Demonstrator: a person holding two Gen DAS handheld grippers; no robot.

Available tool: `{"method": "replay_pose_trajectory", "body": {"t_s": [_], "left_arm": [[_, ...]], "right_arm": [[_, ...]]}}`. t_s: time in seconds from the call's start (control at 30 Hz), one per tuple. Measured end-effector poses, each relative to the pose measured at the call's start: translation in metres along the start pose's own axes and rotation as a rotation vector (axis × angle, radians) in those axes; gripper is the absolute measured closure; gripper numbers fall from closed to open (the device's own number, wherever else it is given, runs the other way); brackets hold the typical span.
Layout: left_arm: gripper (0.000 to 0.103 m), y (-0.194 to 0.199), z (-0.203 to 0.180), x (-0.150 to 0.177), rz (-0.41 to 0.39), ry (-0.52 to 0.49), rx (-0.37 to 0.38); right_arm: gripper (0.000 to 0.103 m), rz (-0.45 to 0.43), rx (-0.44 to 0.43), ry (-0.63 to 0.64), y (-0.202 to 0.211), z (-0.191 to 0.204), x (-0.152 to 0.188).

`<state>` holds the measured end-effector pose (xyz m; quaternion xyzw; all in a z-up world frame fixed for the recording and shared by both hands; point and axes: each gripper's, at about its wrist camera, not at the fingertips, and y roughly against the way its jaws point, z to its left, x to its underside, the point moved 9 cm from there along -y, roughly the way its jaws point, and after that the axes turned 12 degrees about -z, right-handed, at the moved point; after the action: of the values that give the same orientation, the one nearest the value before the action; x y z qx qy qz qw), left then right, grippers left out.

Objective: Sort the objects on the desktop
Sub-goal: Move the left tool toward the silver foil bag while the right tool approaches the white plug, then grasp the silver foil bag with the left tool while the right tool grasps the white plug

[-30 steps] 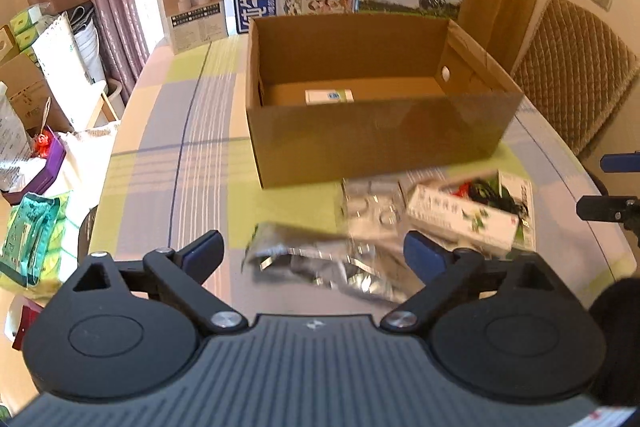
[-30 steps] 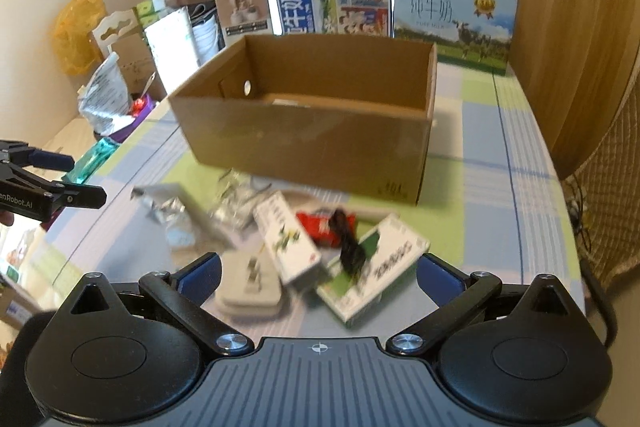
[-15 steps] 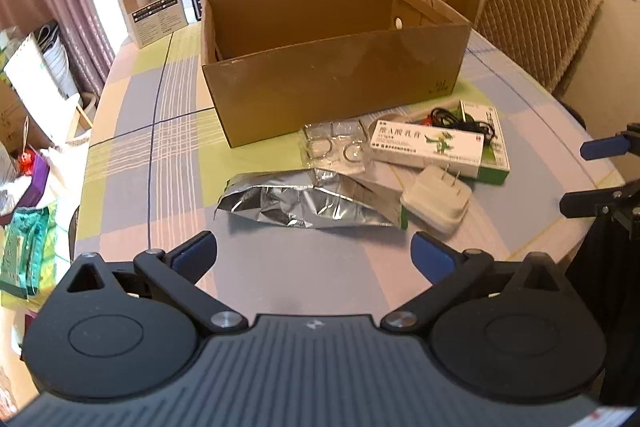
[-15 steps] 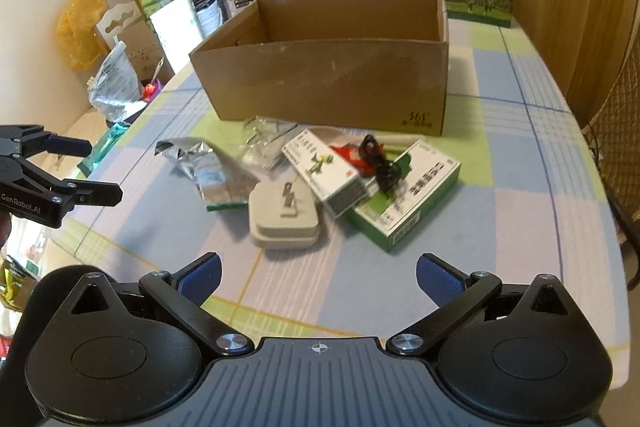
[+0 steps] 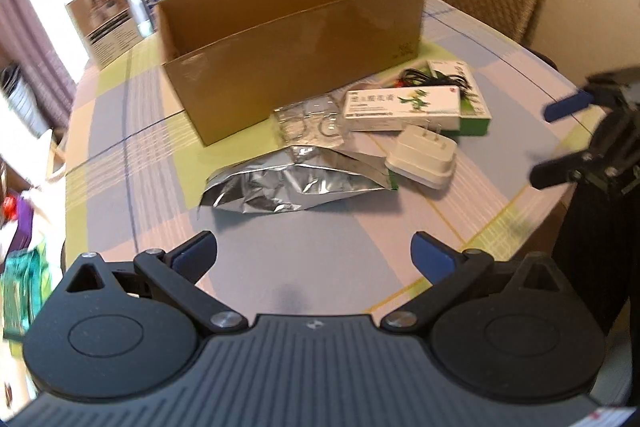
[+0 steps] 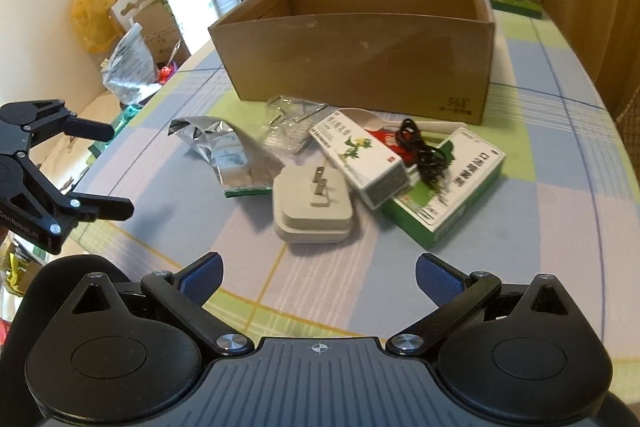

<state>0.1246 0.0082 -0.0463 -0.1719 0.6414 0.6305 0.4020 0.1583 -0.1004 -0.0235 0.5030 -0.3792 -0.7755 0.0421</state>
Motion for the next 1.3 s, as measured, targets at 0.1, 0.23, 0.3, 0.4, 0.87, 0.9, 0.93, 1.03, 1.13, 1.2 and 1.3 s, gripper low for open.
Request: {"method": "replay_pose_trajectory", "body": {"t_s": [0.1,0.23,0.3,0.4,0.87,0.9,0.93,1.03,1.13,1.2,1.3], "left_arm": [[0.002,-0.005,-0.001,0.001,-0.004,-0.044,0.018],[0.002,-0.014,0.004,0.001,-0.011,-0.084,0.014],[0.002,-0.019,0.008,0.001,-0.011,-0.082,0.014],[0.002,-0.027,0.013,0.001,-0.007,-0.082,0.023],[0.002,-0.057,0.023,0.006,0.014,-0.165,0.072],[0.002,-0.059,0.024,0.006,0.012,-0.178,0.078],[0.002,-0.06,0.025,0.006,0.011,-0.189,0.085],[0.002,-0.064,0.027,0.005,0.006,-0.22,0.104],[0.002,-0.067,0.028,0.003,0.0,-0.254,0.123],[0.002,-0.069,0.028,0.003,0.003,-0.287,0.139],[0.002,-0.071,0.027,0.004,0.009,-0.333,0.16]], "right_arm": [[0.004,0.009,-0.015,-0.004,-0.011,0.003,-0.001],[0.012,0.027,-0.033,-0.015,-0.026,0.004,-0.002],[0.014,0.038,-0.033,-0.012,-0.033,0.003,-0.001],[0.015,0.05,-0.031,-0.009,-0.043,0.002,-0.001],[0.022,0.115,-0.033,-0.035,-0.087,-0.003,0.0],[0.023,0.118,-0.034,-0.034,-0.089,-0.004,-0.001],[0.023,0.122,-0.034,-0.03,-0.091,-0.005,-0.001],[0.028,0.139,-0.039,-0.007,-0.095,-0.006,-0.001],[0.04,0.162,-0.05,0.051,-0.097,-0.006,-0.001],[0.04,0.189,-0.06,0.084,-0.098,-0.005,-0.001],[0.04,0.231,-0.069,0.172,-0.095,-0.003,0.001]]}}
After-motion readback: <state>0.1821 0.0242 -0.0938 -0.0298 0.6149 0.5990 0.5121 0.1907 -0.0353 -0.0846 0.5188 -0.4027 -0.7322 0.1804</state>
